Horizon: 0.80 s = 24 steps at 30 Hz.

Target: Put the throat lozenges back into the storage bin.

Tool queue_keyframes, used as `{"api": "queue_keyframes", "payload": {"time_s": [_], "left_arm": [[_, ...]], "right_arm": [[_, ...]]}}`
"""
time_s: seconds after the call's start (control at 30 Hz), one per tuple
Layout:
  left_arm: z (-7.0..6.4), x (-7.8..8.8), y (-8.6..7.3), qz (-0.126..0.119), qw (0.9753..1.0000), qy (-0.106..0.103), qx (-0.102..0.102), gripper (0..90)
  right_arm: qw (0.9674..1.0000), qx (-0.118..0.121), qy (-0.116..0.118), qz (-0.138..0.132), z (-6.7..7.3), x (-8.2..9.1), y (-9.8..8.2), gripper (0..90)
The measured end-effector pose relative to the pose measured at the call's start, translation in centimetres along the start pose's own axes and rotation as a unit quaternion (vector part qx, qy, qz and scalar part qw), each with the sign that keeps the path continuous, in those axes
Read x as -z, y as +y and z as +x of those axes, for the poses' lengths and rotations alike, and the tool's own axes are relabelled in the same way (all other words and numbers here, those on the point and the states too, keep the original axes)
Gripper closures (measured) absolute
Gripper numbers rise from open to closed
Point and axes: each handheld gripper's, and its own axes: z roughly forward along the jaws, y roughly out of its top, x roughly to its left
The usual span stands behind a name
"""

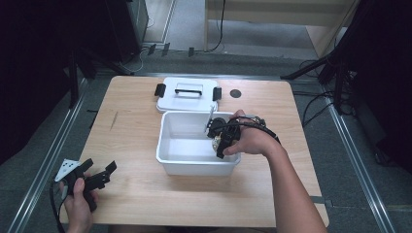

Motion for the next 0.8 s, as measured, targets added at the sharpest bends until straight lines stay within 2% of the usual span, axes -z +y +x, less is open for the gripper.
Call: {"api": "queue_keyframes", "payload": {"time_s": [0.13, 0.43, 0.73, 0.8], "left_arm": [[0.01, 0.01, 0.0, 0.0, 1.0, 0.0, 0.0, 0.3], [0.0, 0.0, 0.0, 0.0, 1.0, 0.0, 0.0, 0.3], [0.0, 0.0, 0.0, 0.0, 1.0, -0.001, 0.0, 0.3], [0.0, 0.01, 0.0, 0.0, 1.0, -0.001, 0.0, 0.3]], "right_arm": [[1.0, 0.007, -0.006, 0.002, 0.13, -0.19, 0.05, 20.0], [1.0, 0.008, -0.004, 0.001, 0.14, -0.22, 0.01, 19.8], [0.9999, -0.007, 0.007, -0.008, 0.06, 0.0, -0.23, 19.0], [0.9999, -0.005, 0.006, -0.011, 0.0, 0.15, -0.33, 21.6]]}}
